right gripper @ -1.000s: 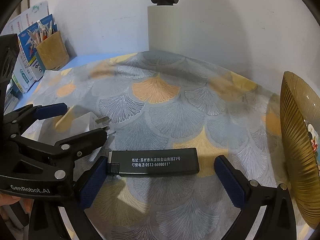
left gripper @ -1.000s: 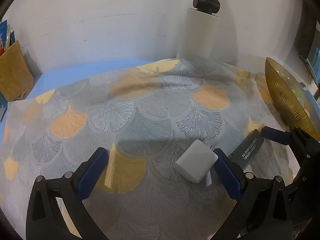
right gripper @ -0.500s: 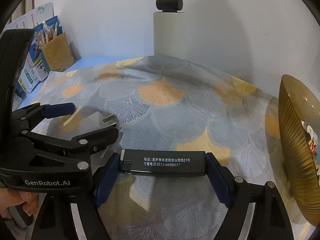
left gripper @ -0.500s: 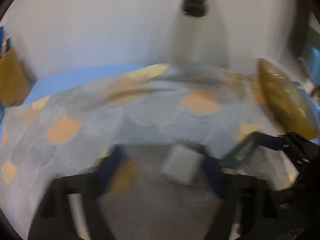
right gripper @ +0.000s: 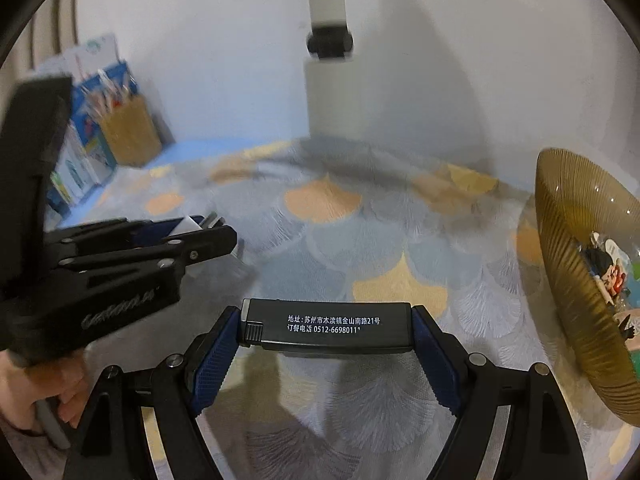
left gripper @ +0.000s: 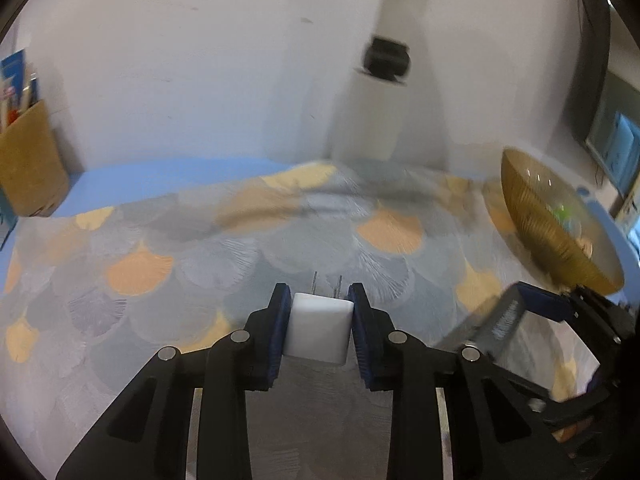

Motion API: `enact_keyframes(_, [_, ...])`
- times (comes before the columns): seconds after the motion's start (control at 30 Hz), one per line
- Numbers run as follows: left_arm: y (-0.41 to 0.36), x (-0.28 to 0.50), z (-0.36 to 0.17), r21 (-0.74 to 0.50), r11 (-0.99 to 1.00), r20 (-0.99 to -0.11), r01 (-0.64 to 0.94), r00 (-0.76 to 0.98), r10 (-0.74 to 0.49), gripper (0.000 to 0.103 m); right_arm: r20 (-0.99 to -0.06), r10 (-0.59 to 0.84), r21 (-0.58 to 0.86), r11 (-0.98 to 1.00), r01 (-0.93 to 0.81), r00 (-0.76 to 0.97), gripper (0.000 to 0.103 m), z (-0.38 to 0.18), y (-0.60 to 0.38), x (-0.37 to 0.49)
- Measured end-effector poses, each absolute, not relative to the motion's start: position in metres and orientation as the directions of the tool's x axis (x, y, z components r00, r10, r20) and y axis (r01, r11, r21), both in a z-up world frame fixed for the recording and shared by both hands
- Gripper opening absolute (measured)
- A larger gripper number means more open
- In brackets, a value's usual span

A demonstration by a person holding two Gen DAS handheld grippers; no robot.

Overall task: Organize rigid objects
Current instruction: 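Grasp the black USB stick with the right gripper while the left grasps the white charger, then carry the USB stick and white charger over the amber bowl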

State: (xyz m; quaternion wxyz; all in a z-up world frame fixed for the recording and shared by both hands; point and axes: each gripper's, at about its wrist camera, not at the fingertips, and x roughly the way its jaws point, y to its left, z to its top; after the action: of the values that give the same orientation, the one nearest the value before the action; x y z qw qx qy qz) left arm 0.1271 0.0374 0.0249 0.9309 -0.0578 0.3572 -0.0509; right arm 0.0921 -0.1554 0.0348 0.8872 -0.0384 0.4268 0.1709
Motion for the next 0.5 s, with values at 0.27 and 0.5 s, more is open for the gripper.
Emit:
enact_keyframes(0.27, [0.046,0.098,0.046,-0.16,0.984,-0.514,0.074,0.845,-0.147,0.027,-0.585,0.421,0.156,0.897,-0.413,0.693,0.082,0.065,-0.174,0.055])
enact_keyframes(0.5, [0.03,0.1,0.055,-0.088,0.993,-0.506,0.072,0.856,-0.107,0.027,-0.472,0.466,0.237,0.885,-0.402,0.748,0.082,0.08,-0.192,0.046])
